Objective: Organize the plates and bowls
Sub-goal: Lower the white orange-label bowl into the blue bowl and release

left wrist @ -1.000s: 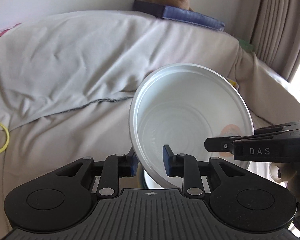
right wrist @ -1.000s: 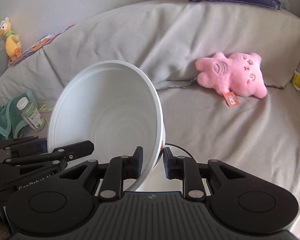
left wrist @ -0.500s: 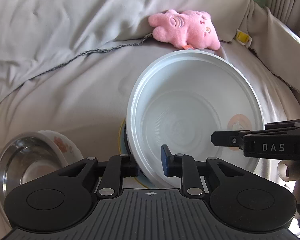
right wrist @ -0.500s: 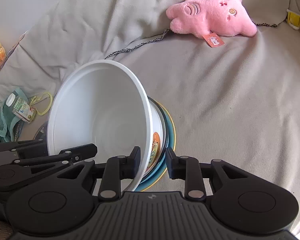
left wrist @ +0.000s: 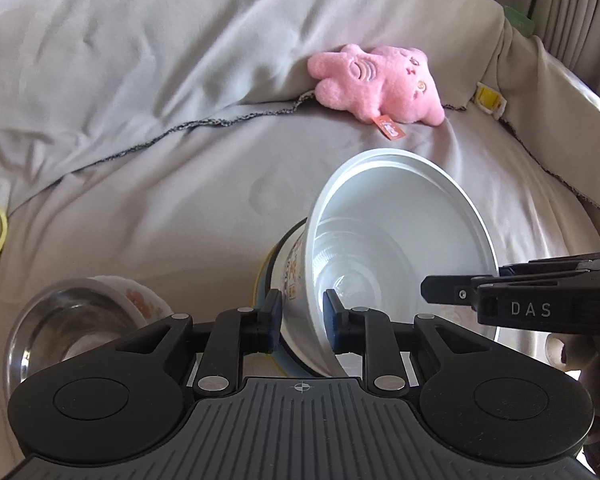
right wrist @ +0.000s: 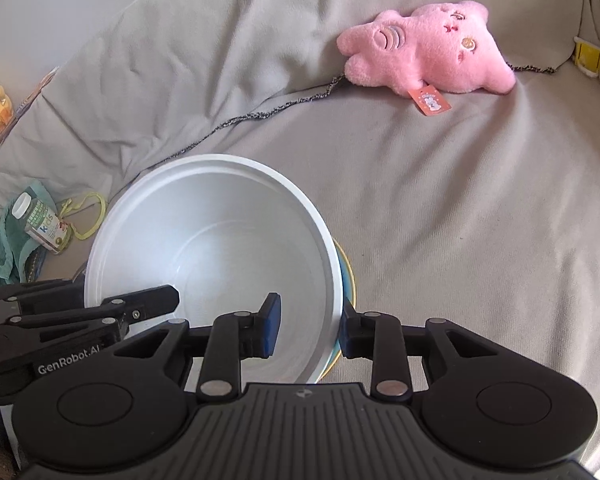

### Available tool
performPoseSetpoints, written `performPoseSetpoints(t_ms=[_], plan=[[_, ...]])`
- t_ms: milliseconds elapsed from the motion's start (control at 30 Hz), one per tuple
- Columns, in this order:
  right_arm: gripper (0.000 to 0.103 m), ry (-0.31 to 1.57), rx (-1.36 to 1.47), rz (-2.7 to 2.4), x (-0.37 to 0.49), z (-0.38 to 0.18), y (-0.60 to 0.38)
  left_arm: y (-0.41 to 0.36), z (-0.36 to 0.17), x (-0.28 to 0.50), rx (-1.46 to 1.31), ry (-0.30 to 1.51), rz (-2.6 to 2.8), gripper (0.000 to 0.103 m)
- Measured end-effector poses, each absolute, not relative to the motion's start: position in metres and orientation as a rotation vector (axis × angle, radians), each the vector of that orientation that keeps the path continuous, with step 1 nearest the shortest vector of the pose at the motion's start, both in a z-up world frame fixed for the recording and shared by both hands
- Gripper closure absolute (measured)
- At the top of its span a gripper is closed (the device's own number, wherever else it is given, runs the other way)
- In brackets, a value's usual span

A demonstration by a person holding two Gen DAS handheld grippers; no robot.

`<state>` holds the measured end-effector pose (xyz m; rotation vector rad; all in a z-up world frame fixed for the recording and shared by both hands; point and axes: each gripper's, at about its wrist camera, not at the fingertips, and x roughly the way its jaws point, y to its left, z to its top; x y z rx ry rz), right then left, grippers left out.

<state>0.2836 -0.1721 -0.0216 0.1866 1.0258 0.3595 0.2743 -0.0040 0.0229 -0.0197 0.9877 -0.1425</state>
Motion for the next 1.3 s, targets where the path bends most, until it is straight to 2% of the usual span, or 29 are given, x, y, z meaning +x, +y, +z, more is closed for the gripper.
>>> performPoseSetpoints(t_ms=[300,633,967,1100,1233,1267,1300], plan=[[0.074,0.990,0.242,0.378,0.280,-0.005,-0.180,0.011,0.033,0.274,-0.109,0.970,-0.156,0.078],[0.074,1.056,0.240,0.340,0.283,-0.028,-0.183,0.014,0.024,0.274,-0.110,1.001,-0.144,0.079],[0.076,1.042,0.202,0.344,0.280,-0.022,-0.178,0.016,0.018,0.274,-0.120,1.020,-0.171,0.078],[0.075,1.043,0.151,0.285,0.274,-0.025,-0.175,0.037,0.017,0.273,-0.193,1.047,-0.254,0.078],[0.075,0.954,0.101,0.240,0.254,-0.001,-0.165,0.082,0.034,0.259,-0.178,0.963,-0.305,0.078],[0.074,0.931,0.090,0.231,0.248,0.007,-0.161,0.097,0.037,0.255,-0.162,0.942,-0.298,0.078],[0.068,0.907,0.083,0.233,0.241,0.016,-0.156,0.113,0.038,0.252,-0.158,0.933,-0.286,0.078]])
